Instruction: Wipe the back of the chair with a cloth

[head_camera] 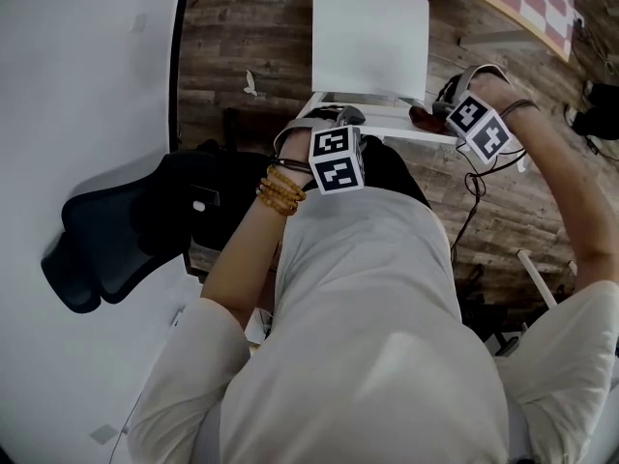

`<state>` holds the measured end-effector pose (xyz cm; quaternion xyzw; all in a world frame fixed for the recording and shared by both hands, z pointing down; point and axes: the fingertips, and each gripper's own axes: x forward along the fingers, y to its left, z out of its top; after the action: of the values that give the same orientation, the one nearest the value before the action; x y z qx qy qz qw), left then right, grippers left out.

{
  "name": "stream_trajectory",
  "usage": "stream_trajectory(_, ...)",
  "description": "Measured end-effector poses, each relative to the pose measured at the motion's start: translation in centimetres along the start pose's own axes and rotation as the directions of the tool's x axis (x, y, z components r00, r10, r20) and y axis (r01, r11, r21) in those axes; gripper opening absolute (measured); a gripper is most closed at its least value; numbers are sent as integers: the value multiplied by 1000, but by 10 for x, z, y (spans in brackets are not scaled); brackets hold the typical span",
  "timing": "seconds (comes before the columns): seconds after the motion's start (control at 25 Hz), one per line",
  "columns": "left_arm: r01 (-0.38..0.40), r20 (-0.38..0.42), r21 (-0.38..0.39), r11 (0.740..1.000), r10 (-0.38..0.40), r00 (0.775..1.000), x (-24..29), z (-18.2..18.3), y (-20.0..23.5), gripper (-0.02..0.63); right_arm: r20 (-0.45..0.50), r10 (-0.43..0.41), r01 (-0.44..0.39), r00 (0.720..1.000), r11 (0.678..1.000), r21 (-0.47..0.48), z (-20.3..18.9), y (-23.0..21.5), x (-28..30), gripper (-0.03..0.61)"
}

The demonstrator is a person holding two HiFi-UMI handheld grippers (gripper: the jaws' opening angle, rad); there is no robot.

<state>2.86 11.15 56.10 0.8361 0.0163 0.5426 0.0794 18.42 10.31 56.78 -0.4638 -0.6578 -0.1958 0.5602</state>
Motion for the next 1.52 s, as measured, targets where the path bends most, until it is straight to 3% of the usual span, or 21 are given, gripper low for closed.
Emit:
stream_trajectory(0.16, 13, 12, -4, 1000, -13, 1000, -3, 1, 0, 193, 40, -64, 60, 997, 994, 93, 7, 2, -17, 97)
stream_trajectory(0.28, 7, 48, -17, 1000, -6, 999, -15, 5, -3, 193, 120, -223, 185, 967, 945, 269, 15, -12, -39, 97)
stream_trajectory(0.4, -27, 120, -53, 998, 33, 992, -36, 17, 4, 193, 156, -434, 318, 887, 821, 474, 17, -30, -70, 97)
stream_trajectory(0.52, -85, 217, -109, 990, 107, 970, -67, 34, 19, 193, 126, -608, 407, 784, 657, 635, 15, -42, -103, 97)
stream_trajectory(0.6, -125, 295, -157, 980, 168, 941, -92, 48, 27, 192, 108, -708, 429, 698, 535, 728, 21, -47, -129, 97)
stream_trajectory(0.72, -184, 417, -233, 955, 269, 868, -134, 72, 39, 154, 96, -850, 375, 517, 327, 867, 31, -53, -176, 97)
stream_trajectory(0.8, -214, 501, -290, 933, 338, 797, -164, 90, 45, 111, 75, -921, 306, 382, 203, 930, 37, -54, -208, 97)
stream_trajectory(0.88, -227, 588, -362, 904, 410, 697, -197, 107, 53, 33, 45, -966, 261, 253, 113, 959, 42, -54, -239, 96)
stream_trajectory(1.0, -197, 680, -475, 858, 500, 536, -245, 125, 66, 28, -4, -996, 243, 92, 19, 970, 51, -53, -287, 96)
stream_trajectory(1.08, -187, 703, -519, 834, 541, 462, -270, 133, 69, 28, -34, -999, 238, 19, -28, 971, 60, -50, -314, 95)
stream_trajectory(1.16, -191, 713, -542, 818, 569, 410, -292, 141, 68, 28, -56, -998, 235, -38, -63, 970, 70, -44, -337, 95)
stream_trajectory(1.32, -220, 732, -544, 810, 586, 346, -323, 155, 61, 28, -86, -986, 222, -141, -116, 968, 90, -32, -375, 95)
stream_trajectory(1.52, -221, 740, -577, 787, 617, 266, -352, 161, 58, 28, -129, -964, 214, -231, -180, 960, 107, -20, -400, 94)
